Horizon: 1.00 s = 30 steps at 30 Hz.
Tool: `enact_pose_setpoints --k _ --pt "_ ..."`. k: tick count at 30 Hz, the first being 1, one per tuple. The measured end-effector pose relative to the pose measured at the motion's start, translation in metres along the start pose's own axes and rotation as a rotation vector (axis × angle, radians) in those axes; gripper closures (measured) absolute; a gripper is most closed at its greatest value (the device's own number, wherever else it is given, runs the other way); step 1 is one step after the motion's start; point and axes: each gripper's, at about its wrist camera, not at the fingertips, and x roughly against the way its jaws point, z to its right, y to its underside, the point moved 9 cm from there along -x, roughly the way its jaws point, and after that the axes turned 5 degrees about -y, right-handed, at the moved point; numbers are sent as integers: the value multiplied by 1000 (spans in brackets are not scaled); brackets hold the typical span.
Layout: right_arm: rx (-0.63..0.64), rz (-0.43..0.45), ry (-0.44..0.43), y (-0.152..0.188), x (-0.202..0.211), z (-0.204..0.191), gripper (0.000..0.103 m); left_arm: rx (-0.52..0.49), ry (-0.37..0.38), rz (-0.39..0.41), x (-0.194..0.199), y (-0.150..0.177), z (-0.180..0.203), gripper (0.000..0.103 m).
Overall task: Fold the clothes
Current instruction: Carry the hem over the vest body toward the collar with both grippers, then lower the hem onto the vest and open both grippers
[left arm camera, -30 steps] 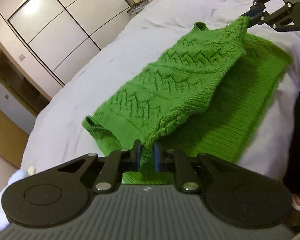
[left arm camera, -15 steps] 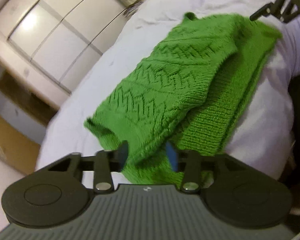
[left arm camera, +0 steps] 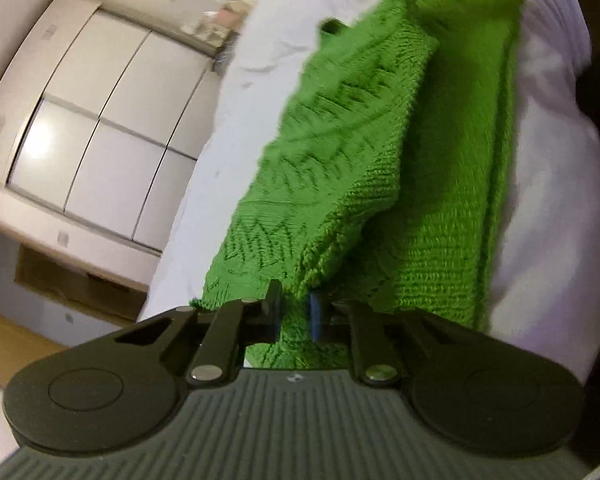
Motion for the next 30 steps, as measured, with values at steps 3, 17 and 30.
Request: enact_pose_setpoints --k 3,17,30 --pt "-50 16 19 1 13 8 97 29 -22 3 14 4 0 91" --pt "-57 -87 -73 24 7 -27 84 72 44 -81 18 11 33 89" --pt "-985 129 -300 9 18 78 56 767 237 -30 29 -14 -66 69"
